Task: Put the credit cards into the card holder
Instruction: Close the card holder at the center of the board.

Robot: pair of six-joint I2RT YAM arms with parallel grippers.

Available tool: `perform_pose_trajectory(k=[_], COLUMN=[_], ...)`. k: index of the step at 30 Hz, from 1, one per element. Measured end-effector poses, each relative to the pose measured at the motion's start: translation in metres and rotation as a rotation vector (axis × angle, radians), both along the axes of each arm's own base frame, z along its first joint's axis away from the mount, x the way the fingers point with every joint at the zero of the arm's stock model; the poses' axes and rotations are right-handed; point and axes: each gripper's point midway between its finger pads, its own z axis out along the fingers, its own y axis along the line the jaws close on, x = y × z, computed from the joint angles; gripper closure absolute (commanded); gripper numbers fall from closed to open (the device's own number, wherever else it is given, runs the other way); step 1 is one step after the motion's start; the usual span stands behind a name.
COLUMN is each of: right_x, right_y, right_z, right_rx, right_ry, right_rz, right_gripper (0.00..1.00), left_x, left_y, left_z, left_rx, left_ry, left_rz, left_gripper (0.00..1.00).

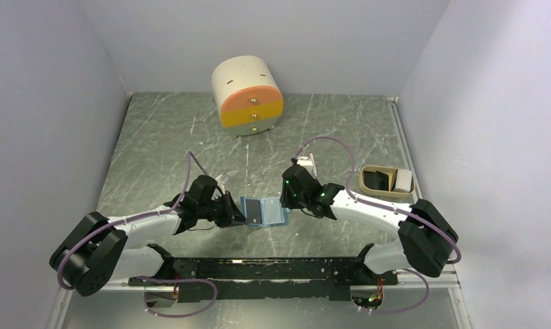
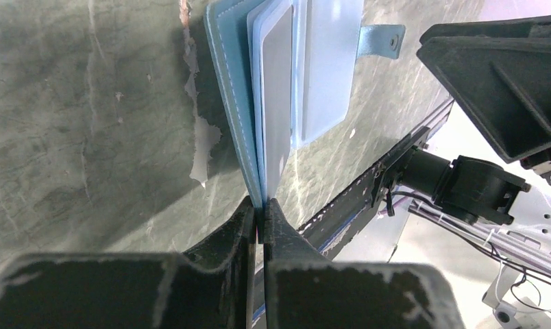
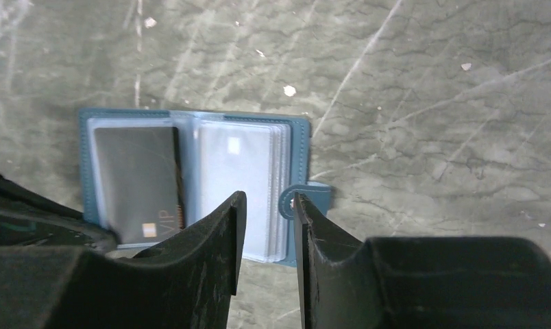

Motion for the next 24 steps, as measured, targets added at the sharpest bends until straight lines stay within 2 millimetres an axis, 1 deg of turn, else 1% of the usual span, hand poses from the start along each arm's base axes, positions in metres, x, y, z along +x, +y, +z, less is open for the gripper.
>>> perform_pose_trajectory(k=[8,12,17,21,24], right_x=[-0.004,-0.004,-0.001,0.001,0.002], right_y=[-0.008,-0.009,-0.01,-0.013,-0.017], right_z=[-0.024,-0.029,-0.029,-0.029,-0.028], right_rx=[-0.094,-0.123,-0.14,-0.159,-0.177], right_ry=[0.06,0.065,0.06,0.049,0.042], right_rz=[0.003,0.008,0.001,-0.009,-0.018], right_gripper=[0.65,0.65,0.75,0.86,0.89], left_x=[0.0,0.0,0.0,0.0,0.0], left_y=[0.002,0.002,0.002,0.002,0.002], left_z=[-0.002,-0.002,-0.002,-0.002,-0.002], left_rx=[0.012,0.012,0.013,0.013,0.012], left_ry=[0.004,0.004,0.006,0.006,0.005], left_rz=[0.004,0.004,0.004,0.004,0.004], left_gripper=[0.91,0.91,0.91,0.91,0.91])
